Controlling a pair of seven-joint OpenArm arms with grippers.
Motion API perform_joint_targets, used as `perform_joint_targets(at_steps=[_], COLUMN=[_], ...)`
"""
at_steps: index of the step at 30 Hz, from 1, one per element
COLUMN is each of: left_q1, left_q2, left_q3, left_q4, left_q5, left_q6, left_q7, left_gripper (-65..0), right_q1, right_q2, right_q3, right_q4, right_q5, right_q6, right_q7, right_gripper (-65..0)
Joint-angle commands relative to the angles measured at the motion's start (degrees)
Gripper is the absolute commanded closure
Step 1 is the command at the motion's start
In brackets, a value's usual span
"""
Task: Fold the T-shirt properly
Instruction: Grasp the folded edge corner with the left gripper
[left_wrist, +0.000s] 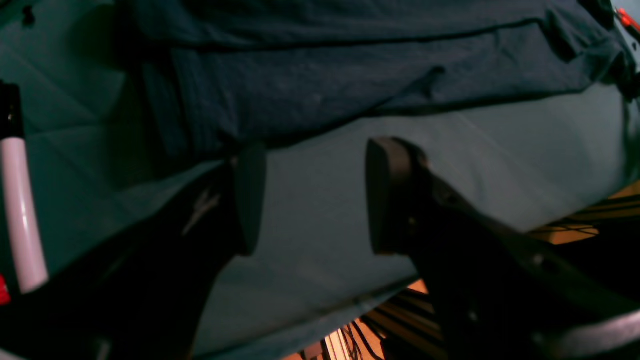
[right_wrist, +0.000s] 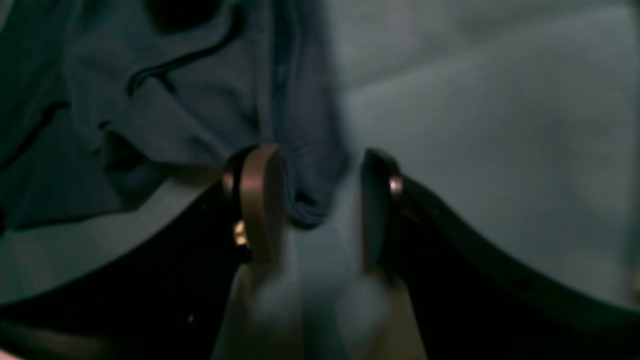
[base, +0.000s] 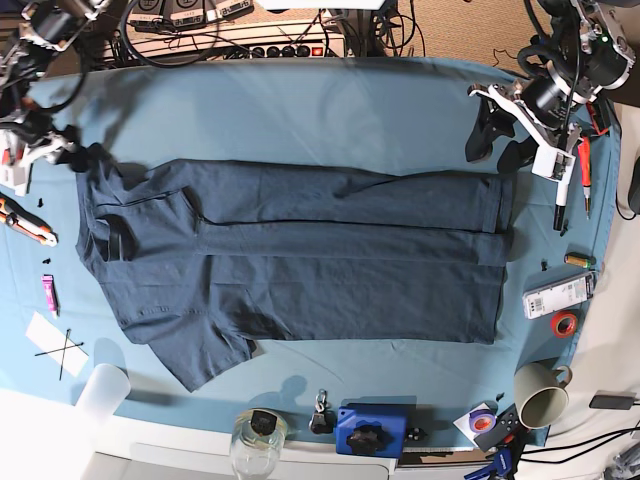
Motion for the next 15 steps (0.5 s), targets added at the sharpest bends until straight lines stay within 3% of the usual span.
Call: perform_joint_targets(at_steps=[1, 5, 10, 15], left_q1=[0.11, 0.13, 0.11, -0.28], left_q2=[-0.22, -0.20, -0.20, -0.20], left_q3=[-0.15, -0.15, -0.15, -0.11], left_q4=[1.05, 1.05, 1.05, 0.83], left_q5=[-0.98, -0.98, -0.98, 3.02], left_q6=[-0.22, -0.22, -0.22, -0.17], left_q7=[-1.55, -1.55, -1.60, -8.24], left_gripper=[-32.2, -32.2, -32.2, -32.2], right_q1=[0.46, 0.46, 0.48, 1.09], right_q2=[0.59, -2.40, -3.02, -3.04], right_q3=[0.22, 0.22, 0.22, 0.22], right_q4=[0.72, 0.74, 0.74, 0.74], right_q5=[0.11, 0.13, 0.11, -0.44], right_q6=[0.06, 0.06, 0.06, 0.06], right_q7=[0.35, 2.54, 3.02, 3.21], right_gripper=[-26.2, -26.2, -26.2, -26.2])
